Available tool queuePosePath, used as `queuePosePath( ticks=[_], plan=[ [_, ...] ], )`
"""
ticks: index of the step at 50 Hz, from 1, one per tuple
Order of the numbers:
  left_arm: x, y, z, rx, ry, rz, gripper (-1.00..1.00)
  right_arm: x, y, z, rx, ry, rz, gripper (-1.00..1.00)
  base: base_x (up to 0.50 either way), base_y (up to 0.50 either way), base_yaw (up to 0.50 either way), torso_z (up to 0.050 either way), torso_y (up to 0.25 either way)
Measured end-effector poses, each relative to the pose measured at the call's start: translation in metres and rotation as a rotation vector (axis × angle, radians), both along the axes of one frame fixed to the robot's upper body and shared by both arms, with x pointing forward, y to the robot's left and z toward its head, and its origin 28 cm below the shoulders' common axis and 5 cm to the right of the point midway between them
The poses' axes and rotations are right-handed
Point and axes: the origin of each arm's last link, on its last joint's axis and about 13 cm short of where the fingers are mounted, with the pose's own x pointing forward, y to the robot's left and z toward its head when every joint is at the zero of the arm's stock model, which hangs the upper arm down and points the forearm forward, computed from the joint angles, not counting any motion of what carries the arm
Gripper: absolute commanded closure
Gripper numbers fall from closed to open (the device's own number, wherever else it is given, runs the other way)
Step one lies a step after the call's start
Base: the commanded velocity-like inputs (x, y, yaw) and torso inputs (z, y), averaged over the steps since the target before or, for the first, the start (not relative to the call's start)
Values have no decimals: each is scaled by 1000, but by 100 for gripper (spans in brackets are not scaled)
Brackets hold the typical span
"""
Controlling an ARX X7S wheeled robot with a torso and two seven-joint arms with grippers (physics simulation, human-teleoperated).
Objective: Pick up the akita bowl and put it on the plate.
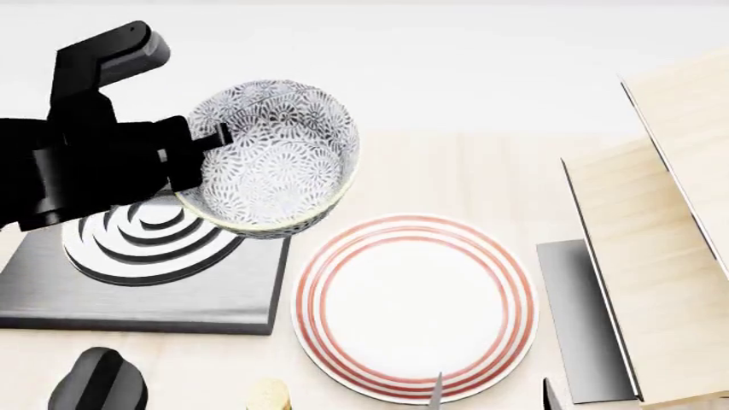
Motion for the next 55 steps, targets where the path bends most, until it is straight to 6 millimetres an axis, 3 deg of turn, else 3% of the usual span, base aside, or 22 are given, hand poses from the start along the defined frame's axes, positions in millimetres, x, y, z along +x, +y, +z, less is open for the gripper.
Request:
queuePosePath(
  ticks=[14,55],
  plan=[
    [3,-13,-1,94,10,-22,100,0,1,-2,0,4,5,-100,0,0,0,0,1],
    [-1,-58,-11,88,-16,-245,100,0,2,-6,-3,12,16,-100,0,0,0,0,0]
  ],
)
